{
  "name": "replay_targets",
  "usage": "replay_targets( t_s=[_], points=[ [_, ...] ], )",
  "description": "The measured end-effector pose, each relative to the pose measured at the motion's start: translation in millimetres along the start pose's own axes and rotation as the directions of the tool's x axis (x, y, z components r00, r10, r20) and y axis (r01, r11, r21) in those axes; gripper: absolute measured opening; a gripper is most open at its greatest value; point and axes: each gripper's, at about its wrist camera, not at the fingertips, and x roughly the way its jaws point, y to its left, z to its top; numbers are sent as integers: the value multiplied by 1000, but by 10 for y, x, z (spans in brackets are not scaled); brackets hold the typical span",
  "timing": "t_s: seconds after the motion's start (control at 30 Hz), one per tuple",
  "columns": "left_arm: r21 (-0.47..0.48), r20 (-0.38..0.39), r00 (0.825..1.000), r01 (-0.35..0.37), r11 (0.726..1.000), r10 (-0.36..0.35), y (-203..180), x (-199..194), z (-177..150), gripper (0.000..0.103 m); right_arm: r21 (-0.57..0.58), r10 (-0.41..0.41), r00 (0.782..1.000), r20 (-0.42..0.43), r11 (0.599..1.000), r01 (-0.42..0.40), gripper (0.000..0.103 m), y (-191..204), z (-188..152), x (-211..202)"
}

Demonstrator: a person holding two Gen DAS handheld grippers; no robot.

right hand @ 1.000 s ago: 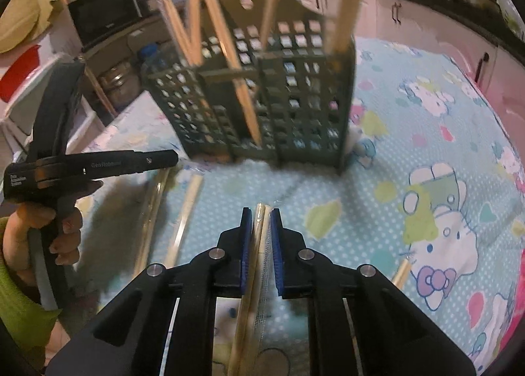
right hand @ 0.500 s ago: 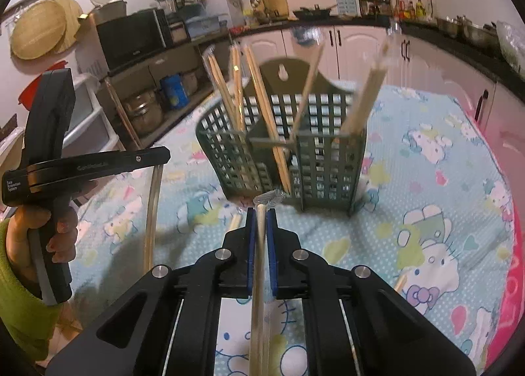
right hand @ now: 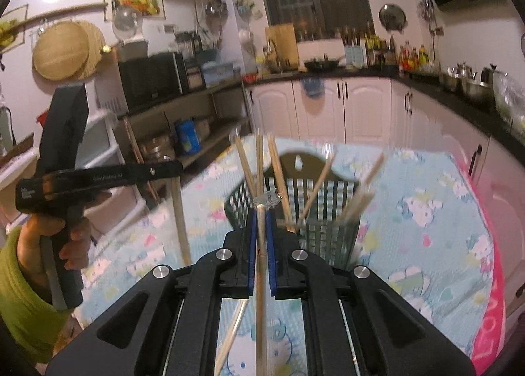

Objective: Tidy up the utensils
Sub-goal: 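Lift the chopsticks with the right tool above the holder while the left tool carries its pair there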

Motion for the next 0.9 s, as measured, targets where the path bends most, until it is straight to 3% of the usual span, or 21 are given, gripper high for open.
replay_targets(
  t_s=[0.37, 0.9],
  points=[
    [44, 90, 995, 40, 998, -44, -254, -141, 395, 1, -7, -13, 982, 186, 1000, 15, 6, -79, 457, -199],
    [96, 164, 986, 14, 995, -29, -458, -43, 776, 1, -3, -79, 951, 300, 996, 84, 6, -255, 949, -30]
  ],
)
